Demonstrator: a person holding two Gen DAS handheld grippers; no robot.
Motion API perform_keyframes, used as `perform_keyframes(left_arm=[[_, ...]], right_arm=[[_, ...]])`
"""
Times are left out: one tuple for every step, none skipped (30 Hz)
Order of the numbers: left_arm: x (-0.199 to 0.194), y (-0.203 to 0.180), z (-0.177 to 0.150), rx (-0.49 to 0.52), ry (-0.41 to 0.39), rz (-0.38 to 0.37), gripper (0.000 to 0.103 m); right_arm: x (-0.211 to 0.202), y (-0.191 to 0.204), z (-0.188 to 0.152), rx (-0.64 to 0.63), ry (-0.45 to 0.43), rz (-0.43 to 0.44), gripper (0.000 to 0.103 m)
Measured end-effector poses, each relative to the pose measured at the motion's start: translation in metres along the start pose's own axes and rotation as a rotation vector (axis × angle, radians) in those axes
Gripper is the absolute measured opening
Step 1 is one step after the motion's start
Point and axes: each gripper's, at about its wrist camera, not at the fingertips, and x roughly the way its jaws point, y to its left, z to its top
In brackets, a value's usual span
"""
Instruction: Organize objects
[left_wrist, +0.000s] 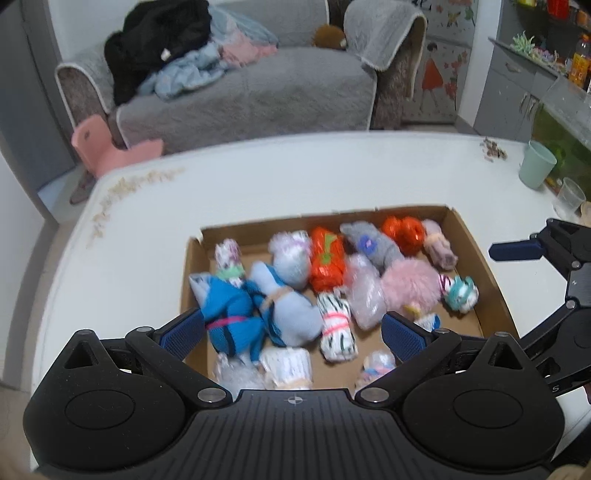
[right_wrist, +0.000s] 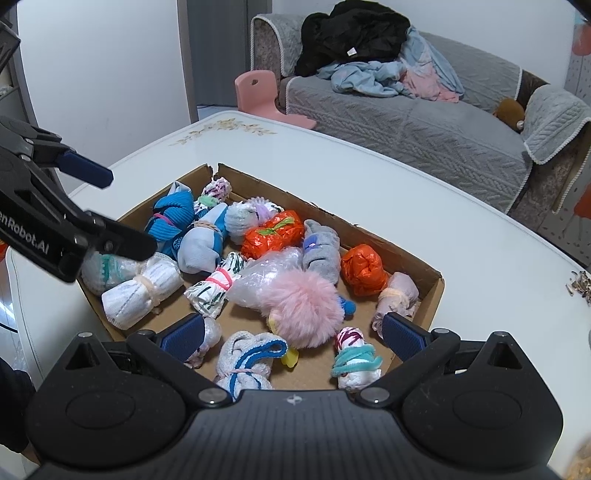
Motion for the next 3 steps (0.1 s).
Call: perform_keyframes(left_arm=[[-0.0006,0.0006,0.0005,0.007,-0.009,0.007,0.102],[-0.0009,0.0019,0.0012,0.012,-0.019,0.01,0.102],[-0.0002,0.0033,0.0023,0.005,-0.016,0.01,0.102]], right_arm=[[-0.0002,-0.0004,0.0001,0.001,-0.001,-0.001,0.102],[-0.0003,-0.0008,0.0002,0.002,-0.002,-0.001,0.102],[-0.0001,-0.0015,0.0006,0.004,-0.002,0.0,0.102]])
